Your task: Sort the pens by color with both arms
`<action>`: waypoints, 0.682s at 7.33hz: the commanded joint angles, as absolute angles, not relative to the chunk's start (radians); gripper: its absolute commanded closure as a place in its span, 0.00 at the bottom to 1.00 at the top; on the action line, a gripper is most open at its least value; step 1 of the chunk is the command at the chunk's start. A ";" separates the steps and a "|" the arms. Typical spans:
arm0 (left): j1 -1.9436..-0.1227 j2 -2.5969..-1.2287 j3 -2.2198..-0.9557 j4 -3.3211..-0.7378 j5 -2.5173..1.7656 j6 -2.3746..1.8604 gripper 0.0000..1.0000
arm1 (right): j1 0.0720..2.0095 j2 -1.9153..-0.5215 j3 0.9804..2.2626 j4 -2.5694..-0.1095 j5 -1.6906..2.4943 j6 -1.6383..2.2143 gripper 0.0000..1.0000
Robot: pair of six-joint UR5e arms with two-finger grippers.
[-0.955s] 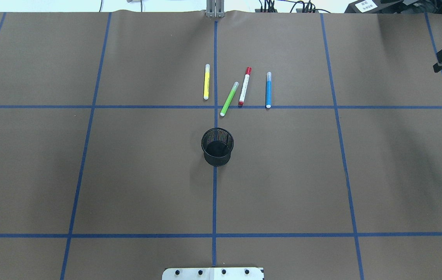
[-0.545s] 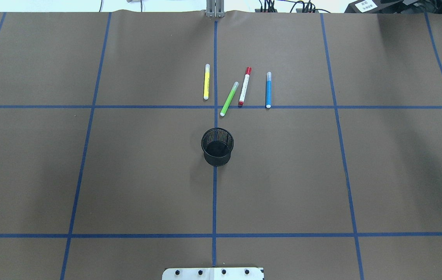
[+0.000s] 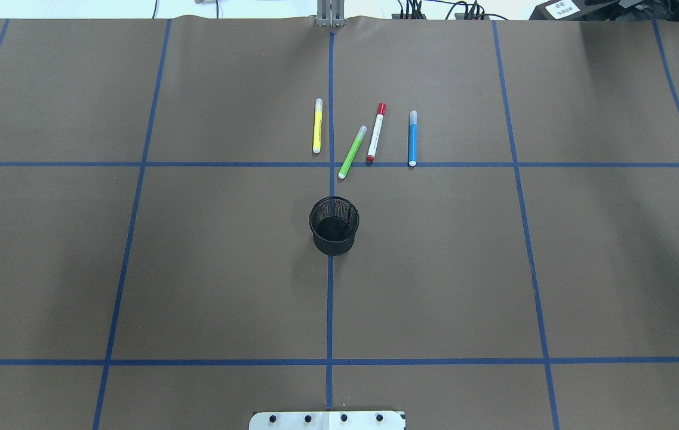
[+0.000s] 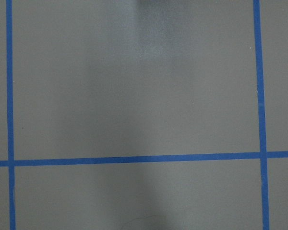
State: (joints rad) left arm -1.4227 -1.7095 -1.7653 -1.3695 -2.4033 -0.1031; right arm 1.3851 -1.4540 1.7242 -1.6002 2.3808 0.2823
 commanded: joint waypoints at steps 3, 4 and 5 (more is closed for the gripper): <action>-1.425 -1.707 -1.772 -1.381 -2.399 -0.110 0.01 | 1.387 -1.468 1.732 -1.595 2.370 0.281 0.01; -1.422 -1.707 -1.770 -1.382 -2.398 -0.107 0.01 | 1.387 -1.470 1.733 -1.595 2.370 0.281 0.01; -1.420 -1.709 -1.767 -1.382 -2.398 -0.107 0.01 | 1.387 -1.470 1.733 -1.595 2.370 0.281 0.01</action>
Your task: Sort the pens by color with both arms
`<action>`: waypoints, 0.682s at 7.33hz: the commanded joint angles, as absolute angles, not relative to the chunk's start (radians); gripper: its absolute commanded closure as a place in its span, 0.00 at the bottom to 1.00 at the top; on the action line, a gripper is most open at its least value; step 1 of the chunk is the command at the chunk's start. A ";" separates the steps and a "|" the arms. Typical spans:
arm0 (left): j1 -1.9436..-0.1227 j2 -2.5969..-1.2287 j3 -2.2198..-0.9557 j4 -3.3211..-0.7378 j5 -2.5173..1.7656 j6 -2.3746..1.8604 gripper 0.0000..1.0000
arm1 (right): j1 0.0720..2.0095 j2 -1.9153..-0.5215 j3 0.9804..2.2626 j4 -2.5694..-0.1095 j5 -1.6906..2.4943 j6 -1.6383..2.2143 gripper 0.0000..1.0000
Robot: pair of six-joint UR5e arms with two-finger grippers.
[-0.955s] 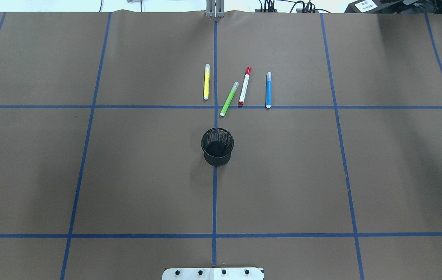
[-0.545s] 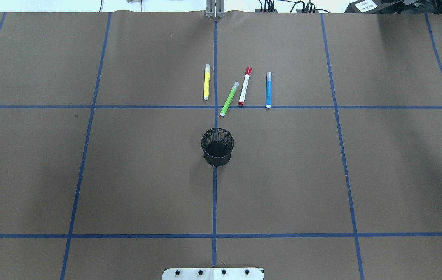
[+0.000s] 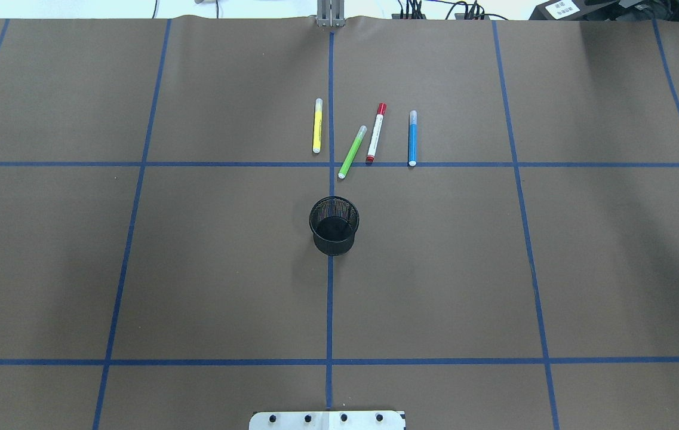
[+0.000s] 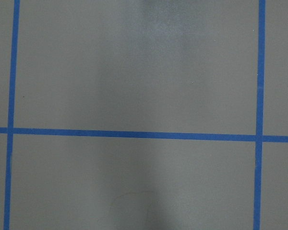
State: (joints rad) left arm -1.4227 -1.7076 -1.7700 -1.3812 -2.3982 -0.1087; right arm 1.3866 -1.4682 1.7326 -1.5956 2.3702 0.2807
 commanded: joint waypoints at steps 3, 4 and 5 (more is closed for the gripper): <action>-1.422 -1.707 -1.766 -1.382 -2.398 -0.107 0.01 | 1.388 -1.471 1.733 -1.595 2.370 0.281 0.01; -1.422 -1.707 -1.763 -1.382 -2.396 -0.107 0.01 | 1.388 -1.474 1.732 -1.595 2.368 0.281 0.01; -1.422 -1.707 -1.764 -1.382 -2.390 -0.107 0.01 | 1.388 -1.476 1.730 -1.595 2.368 0.279 0.01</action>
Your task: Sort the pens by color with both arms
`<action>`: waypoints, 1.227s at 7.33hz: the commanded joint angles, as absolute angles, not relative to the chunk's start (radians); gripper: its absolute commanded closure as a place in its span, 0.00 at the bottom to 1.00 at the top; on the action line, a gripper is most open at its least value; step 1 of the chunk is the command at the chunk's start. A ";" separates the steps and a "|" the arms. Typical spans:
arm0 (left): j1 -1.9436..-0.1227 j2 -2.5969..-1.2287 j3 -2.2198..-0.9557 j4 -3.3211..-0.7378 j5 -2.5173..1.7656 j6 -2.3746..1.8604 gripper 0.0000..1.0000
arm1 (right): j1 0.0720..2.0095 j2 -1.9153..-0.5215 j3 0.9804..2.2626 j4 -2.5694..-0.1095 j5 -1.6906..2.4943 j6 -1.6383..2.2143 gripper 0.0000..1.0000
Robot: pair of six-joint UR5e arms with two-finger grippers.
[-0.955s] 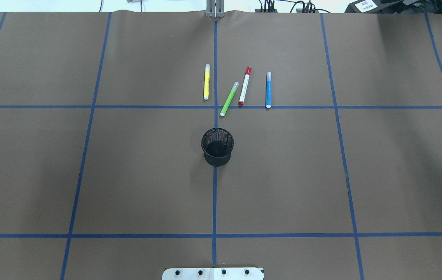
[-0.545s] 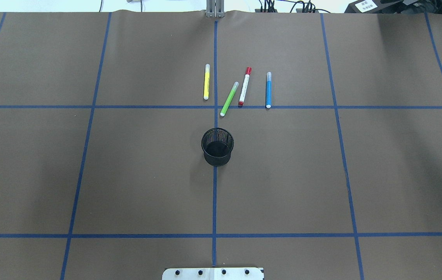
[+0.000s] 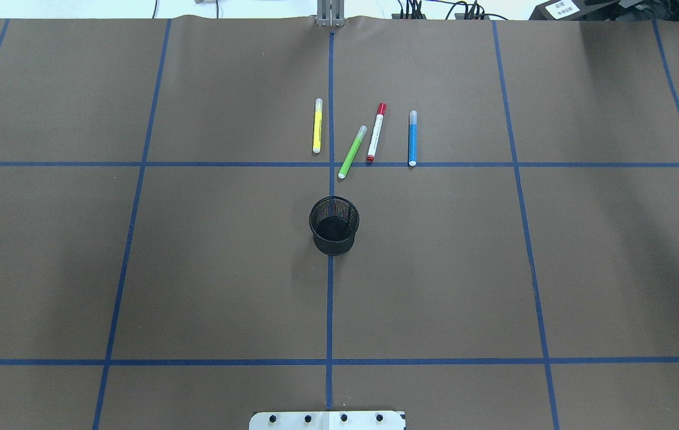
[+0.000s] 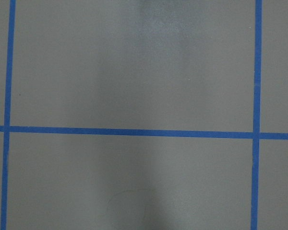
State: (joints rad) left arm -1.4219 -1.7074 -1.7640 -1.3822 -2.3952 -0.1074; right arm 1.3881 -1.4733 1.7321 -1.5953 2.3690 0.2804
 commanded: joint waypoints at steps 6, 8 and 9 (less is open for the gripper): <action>-1.469 -1.707 -1.733 -1.385 -2.309 -0.040 0.01 | 1.428 -1.474 1.720 -1.609 2.361 0.267 0.01; -1.492 -1.706 -1.688 -1.402 -2.310 0.050 0.01 | 1.431 -1.476 1.715 -1.609 2.358 0.267 0.01; -1.499 -1.706 -1.674 -1.413 -2.310 0.069 0.01 | 1.433 -1.476 1.713 -1.609 2.358 0.265 0.01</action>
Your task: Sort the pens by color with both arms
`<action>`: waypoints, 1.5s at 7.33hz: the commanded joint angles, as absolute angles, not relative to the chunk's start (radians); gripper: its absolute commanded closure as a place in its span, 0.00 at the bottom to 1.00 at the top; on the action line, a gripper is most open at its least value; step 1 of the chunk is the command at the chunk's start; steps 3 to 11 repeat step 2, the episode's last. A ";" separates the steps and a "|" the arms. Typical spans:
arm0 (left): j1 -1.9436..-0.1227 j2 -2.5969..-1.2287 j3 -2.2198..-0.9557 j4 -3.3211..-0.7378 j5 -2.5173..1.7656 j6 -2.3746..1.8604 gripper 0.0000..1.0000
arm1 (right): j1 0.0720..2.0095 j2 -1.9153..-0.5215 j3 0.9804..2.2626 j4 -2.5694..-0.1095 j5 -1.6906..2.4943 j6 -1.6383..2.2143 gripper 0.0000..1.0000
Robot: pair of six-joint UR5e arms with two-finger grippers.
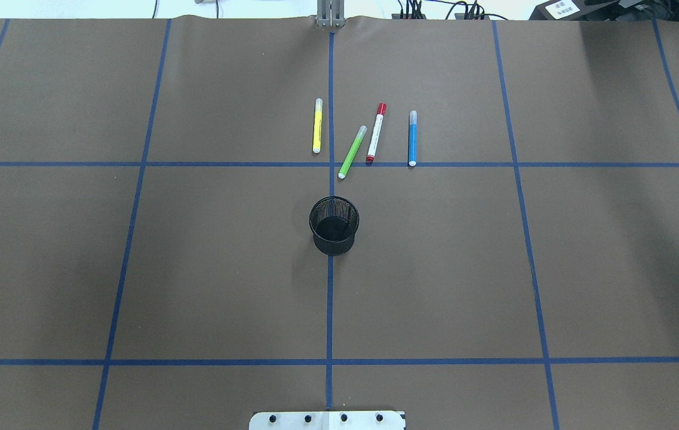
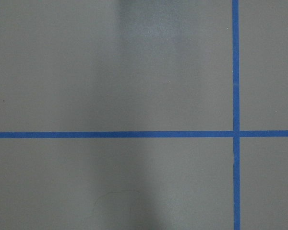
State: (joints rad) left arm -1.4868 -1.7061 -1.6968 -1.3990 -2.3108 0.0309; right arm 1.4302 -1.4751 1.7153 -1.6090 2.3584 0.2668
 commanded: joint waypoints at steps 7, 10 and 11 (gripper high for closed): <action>-1.499 -1.706 -1.672 -1.413 -2.315 0.055 0.01 | 1.439 -1.474 1.709 -1.609 2.355 0.258 0.01; -1.499 -1.706 -1.672 -1.413 -2.315 0.055 0.01 | 1.439 -1.474 1.709 -1.609 2.355 0.258 0.01; -1.499 -1.706 -1.672 -1.413 -2.315 0.055 0.01 | 1.439 -1.474 1.709 -1.609 2.355 0.258 0.01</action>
